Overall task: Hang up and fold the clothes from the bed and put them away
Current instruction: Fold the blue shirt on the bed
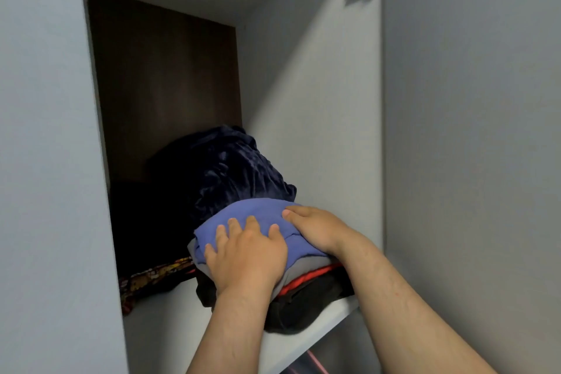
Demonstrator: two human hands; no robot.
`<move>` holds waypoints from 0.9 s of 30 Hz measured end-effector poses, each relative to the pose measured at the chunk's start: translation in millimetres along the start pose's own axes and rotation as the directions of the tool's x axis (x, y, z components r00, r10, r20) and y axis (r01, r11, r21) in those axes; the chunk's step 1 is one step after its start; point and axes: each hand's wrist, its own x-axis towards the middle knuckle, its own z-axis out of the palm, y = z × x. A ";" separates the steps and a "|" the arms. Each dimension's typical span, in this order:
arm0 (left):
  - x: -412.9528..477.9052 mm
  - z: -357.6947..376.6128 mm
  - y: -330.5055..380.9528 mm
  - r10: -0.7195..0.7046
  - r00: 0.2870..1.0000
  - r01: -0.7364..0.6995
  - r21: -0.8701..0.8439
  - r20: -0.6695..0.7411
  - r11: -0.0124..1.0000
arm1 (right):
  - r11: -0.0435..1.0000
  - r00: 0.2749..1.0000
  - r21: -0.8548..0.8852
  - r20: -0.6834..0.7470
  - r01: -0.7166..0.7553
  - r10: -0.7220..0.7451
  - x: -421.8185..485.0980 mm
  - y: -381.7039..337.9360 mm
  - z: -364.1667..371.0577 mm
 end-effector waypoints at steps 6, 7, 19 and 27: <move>-27.1 -8.4 2.1 0.097 0.983 -0.106 -0.051 -0.153 0.993 | 0.993 0.929 -0.021 -0.353 0.115 -0.115 -51.0 8.4 4.8; -35.6 -9.7 2.0 0.127 0.976 -0.141 -0.069 -0.179 0.988 | 0.992 0.919 -0.023 -0.374 0.124 -0.123 -62.6 10.2 7.2; -128.4 2.9 -72.7 0.508 0.839 -0.479 0.179 -0.195 0.859 | 0.971 0.831 -0.169 -0.506 0.167 -0.231 -180.6 31.1 60.1; -184.0 28.4 -119.2 0.646 0.670 -0.689 0.015 -0.365 0.724 | 0.927 0.749 -0.264 -0.548 0.268 -0.373 -218.9 61.3 115.3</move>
